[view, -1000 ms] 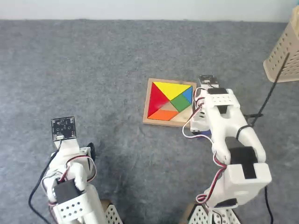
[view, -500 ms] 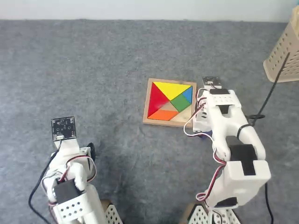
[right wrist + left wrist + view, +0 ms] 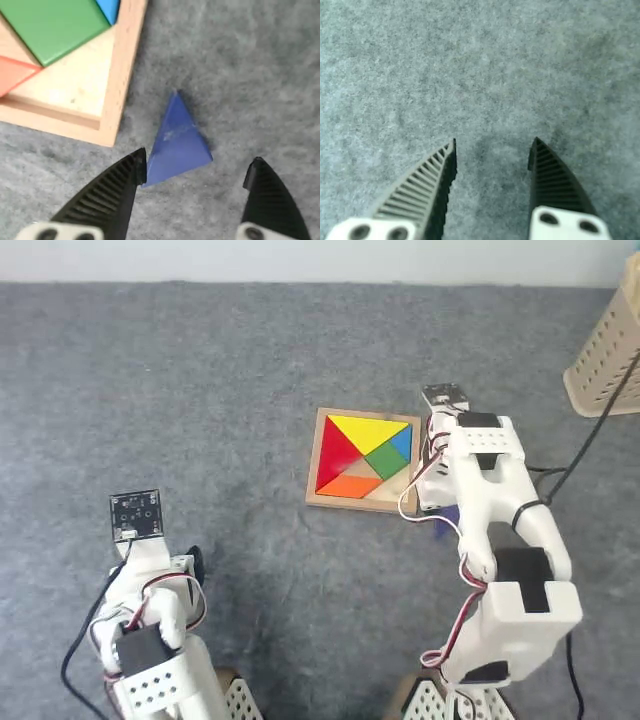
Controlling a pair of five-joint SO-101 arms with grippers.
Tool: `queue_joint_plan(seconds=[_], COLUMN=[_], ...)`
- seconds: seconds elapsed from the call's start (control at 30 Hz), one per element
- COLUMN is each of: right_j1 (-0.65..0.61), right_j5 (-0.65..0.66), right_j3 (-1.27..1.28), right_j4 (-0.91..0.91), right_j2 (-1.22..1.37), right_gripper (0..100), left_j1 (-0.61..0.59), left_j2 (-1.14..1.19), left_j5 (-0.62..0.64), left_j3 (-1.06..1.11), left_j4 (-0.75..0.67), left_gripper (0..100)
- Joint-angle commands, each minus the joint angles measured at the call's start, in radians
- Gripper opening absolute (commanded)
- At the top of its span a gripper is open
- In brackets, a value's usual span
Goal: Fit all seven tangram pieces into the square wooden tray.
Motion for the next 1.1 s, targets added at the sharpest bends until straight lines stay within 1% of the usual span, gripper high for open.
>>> queue_joint_plan(seconds=[0.0,0.2,0.47,0.63,0.97,1.07], right_j1=[0.01,0.016,0.016,0.016,0.028,0.051], right_j5=[0.012,0.005,0.003,0.005,0.037,0.037], right_j3=[-0.054,-0.06,-0.06,-0.074,-0.101,-0.138], right_j4=[-0.012,-0.015,-0.028,-0.028,-0.021,0.021], right_j2=[0.013,0.137,0.148,0.147,0.148,0.147], right_gripper=[30.9,21.7,21.1,15.3,17.1,18.4], left_j1=[0.0,0.0,0.0,0.0,0.0,0.0], left_j2=[-0.012,-0.012,-0.012,-0.012,-0.012,-0.012], left_j5=[0.009,0.009,0.009,0.009,0.009,0.009], left_j3=[-0.019,-0.019,-0.019,-0.019,-0.019,-0.019], left_j4=[0.003,0.003,0.003,0.003,0.003,0.003], left_gripper=[23,23,23,23,23,23])
